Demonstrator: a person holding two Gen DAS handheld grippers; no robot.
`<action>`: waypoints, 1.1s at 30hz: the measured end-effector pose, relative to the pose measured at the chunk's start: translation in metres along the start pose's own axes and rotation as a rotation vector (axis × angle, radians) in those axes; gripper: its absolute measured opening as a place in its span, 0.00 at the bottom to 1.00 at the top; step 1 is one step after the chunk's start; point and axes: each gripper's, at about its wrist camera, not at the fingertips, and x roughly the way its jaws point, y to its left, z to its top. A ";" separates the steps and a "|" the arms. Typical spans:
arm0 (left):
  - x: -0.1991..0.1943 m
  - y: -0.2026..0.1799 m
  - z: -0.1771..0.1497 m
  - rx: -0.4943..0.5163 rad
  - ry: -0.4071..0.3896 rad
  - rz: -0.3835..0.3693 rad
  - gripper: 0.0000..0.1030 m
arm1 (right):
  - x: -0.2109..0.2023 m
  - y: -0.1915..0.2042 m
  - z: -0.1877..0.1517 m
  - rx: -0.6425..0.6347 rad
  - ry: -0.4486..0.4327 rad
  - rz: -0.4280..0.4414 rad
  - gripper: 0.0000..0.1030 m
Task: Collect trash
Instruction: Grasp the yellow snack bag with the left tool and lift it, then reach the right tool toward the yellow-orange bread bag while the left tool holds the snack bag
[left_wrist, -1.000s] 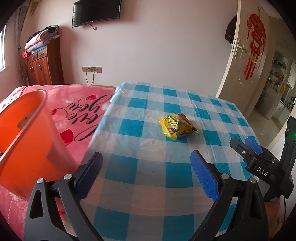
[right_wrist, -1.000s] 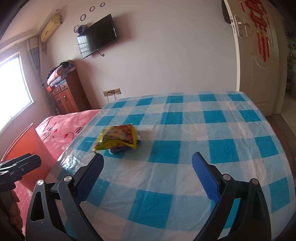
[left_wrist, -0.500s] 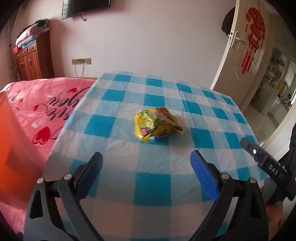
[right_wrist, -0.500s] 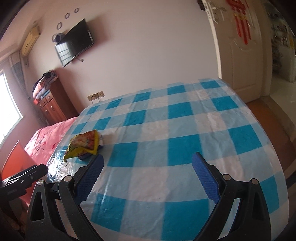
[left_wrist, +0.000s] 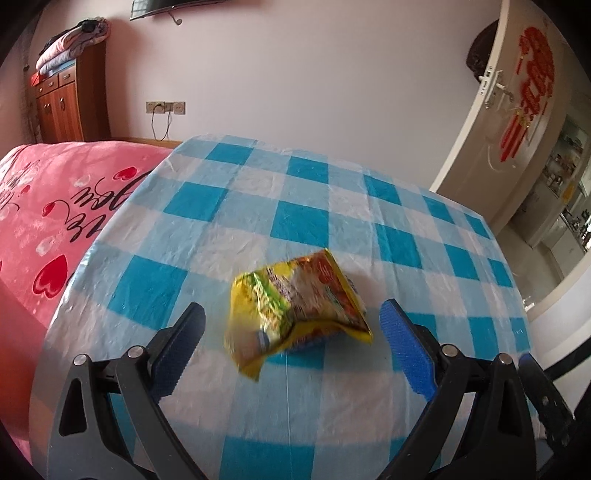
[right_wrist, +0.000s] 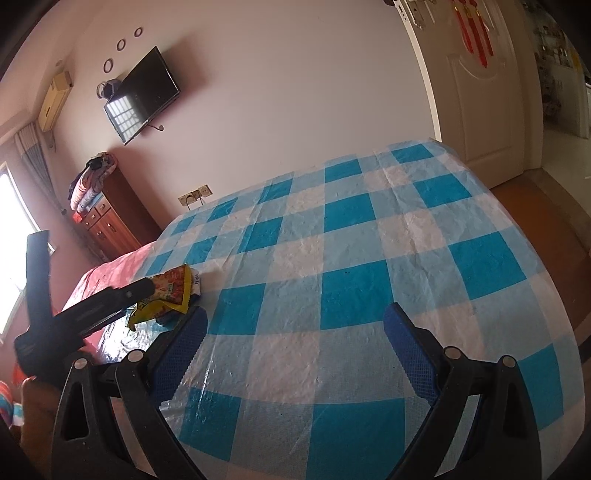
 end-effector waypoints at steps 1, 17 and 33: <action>0.004 0.000 0.001 -0.006 0.005 -0.003 0.93 | 0.001 -0.001 0.000 0.004 0.002 0.002 0.92; 0.023 -0.005 -0.009 -0.075 0.059 -0.104 0.55 | 0.002 -0.012 0.003 0.041 0.007 0.022 0.92; -0.017 -0.073 -0.064 0.081 0.146 -0.373 0.45 | -0.007 -0.042 0.011 0.107 -0.005 -0.001 0.92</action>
